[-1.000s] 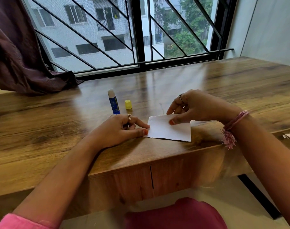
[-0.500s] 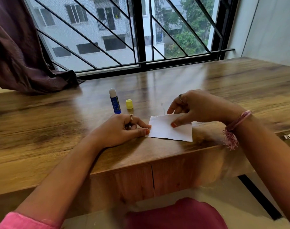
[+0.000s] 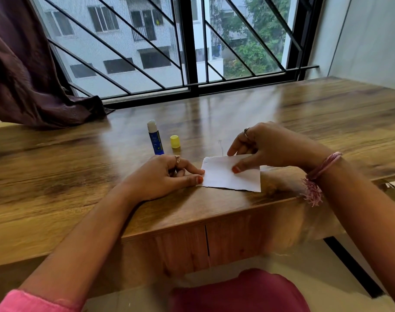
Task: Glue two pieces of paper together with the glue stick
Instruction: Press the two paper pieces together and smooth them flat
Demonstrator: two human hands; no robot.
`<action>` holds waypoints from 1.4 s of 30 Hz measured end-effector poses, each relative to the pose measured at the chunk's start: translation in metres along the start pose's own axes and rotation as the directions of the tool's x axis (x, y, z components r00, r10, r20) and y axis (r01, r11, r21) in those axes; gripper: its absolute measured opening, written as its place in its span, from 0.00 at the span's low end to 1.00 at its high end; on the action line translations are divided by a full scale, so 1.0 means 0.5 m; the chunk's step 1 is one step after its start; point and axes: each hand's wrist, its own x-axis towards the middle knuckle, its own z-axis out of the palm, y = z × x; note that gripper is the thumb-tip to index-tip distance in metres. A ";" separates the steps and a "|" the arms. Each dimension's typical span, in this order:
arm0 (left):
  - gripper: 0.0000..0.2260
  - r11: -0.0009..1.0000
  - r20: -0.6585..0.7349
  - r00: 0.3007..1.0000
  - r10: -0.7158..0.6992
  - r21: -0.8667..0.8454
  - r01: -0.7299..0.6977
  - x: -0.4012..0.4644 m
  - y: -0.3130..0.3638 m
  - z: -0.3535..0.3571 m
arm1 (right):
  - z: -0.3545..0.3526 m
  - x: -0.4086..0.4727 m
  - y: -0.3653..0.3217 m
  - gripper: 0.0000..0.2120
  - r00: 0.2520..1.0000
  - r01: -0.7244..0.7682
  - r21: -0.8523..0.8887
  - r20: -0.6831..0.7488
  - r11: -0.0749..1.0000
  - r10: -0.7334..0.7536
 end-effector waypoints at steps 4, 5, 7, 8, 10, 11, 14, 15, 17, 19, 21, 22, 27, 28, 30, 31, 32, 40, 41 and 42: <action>0.14 1.000 -0.004 1.000 0.003 0.004 -0.003 0.001 -0.001 0.000 | 0.002 -0.001 0.004 0.16 1.000 0.011 0.003 -0.013 1.000 -0.011; 0.14 1.000 -0.003 1.000 0.004 0.005 -0.004 0.002 -0.002 0.000 | 0.002 -0.001 0.005 0.16 1.000 0.015 0.001 -0.016 1.000 -0.015; 0.14 1.000 0.000 1.000 0.007 0.009 -0.007 0.002 -0.002 0.000 | 0.003 0.000 0.007 0.16 1.000 0.024 -0.006 -0.017 1.000 -0.024; 0.14 1.000 0.000 1.000 0.008 0.011 -0.008 0.002 -0.002 0.000 | 0.003 0.000 0.008 0.16 0.999 0.029 -0.010 -0.017 1.000 -0.029; 0.15 1.000 -0.006 1.000 0.011 0.018 -0.011 0.002 -0.003 0.000 | 0.003 -0.001 0.008 0.16 0.998 0.049 -0.032 -0.024 0.998 -0.050; 0.16 1.000 -0.008 1.000 0.011 0.020 -0.011 0.002 -0.003 0.000 | 0.003 -0.002 0.007 0.16 0.997 0.064 -0.055 -0.028 0.996 -0.066; 0.16 1.000 -0.006 1.000 0.010 0.023 -0.010 0.002 -0.004 0.000 | 0.003 -0.008 0.001 0.17 0.992 0.119 -0.159 -0.028 0.980 -0.125; 0.15 1.000 -0.005 1.000 0.009 0.025 -0.009 0.002 -0.004 0.000 | 0.003 -0.010 -0.001 0.18 0.989 0.139 -0.191 -0.027 0.972 -0.147; 0.14 1.000 -0.002 1.000 0.003 0.027 -0.002 0.002 -0.005 -0.001 | 0.006 -0.015 -0.004 0.16 0.975 0.198 -0.241 -0.048 0.950 -0.215; 0.14 0.999 0.002 1.000 -0.005 0.033 0.005 0.001 -0.004 -0.001 | 0.010 -0.021 -0.010 0.11 0.947 0.279 -0.239 -0.091 0.930 -0.307; 0.14 0.999 0.002 1.000 -0.008 0.035 0.008 0.001 -0.002 -0.001 | 0.019 -0.027 -0.020 0.10 0.913 0.374 -0.190 -0.099 0.908 -0.396; 0.13 0.999 0.001 1.000 -0.010 0.036 0.010 0.001 -0.001 -0.001 | 0.024 -0.029 -0.024 0.11 0.897 0.415 -0.175 -0.083 0.893 -0.433; 0.12 0.999 -0.011 1.000 -0.009 0.048 0.010 0.001 -0.001 0.000 | 0.043 -0.031 -0.031 0.18 0.900 0.433 -0.297 0.083 0.851 -0.428; 0.13 0.999 -0.018 1.000 -0.008 0.045 0.009 0.001 0.000 0.000 | 0.046 -0.030 -0.032 0.19 0.902 0.430 -0.309 0.099 0.848 -0.421; 0.14 0.998 -0.023 1.000 0.006 0.055 -0.005 -0.001 0.004 0.000 | 0.051 -0.028 -0.033 0.21 0.903 0.428 -0.326 0.108 0.843 -0.416; 0.15 0.998 -0.020 1.000 0.016 0.068 -0.015 -0.002 0.005 0.000 | 0.052 -0.026 -0.033 0.22 0.904 0.426 -0.338 0.109 0.839 -0.414; 0.15 0.997 -0.017 1.000 0.023 0.079 -0.022 -0.003 0.006 -0.001 | 0.053 -0.025 -0.033 0.23 0.904 0.424 -0.348 0.114 0.836 -0.411; 0.09 0.999 -0.006 1.000 0.014 0.041 -0.013 0.000 -0.001 0.000 | 0.060 -0.016 -0.020 0.27 0.890 0.450 -0.364 0.106 0.816 -0.444; 0.08 0.999 -0.007 1.000 0.016 0.038 -0.016 0.000 -0.001 0.000 | 0.061 -0.017 -0.018 0.27 0.887 0.455 -0.363 0.102 0.813 -0.451; 0.08 0.999 -0.007 1.000 0.018 0.038 -0.018 0.000 -0.001 0.000 | 0.062 -0.019 -0.016 0.28 0.883 0.462 -0.357 0.102 0.812 -0.457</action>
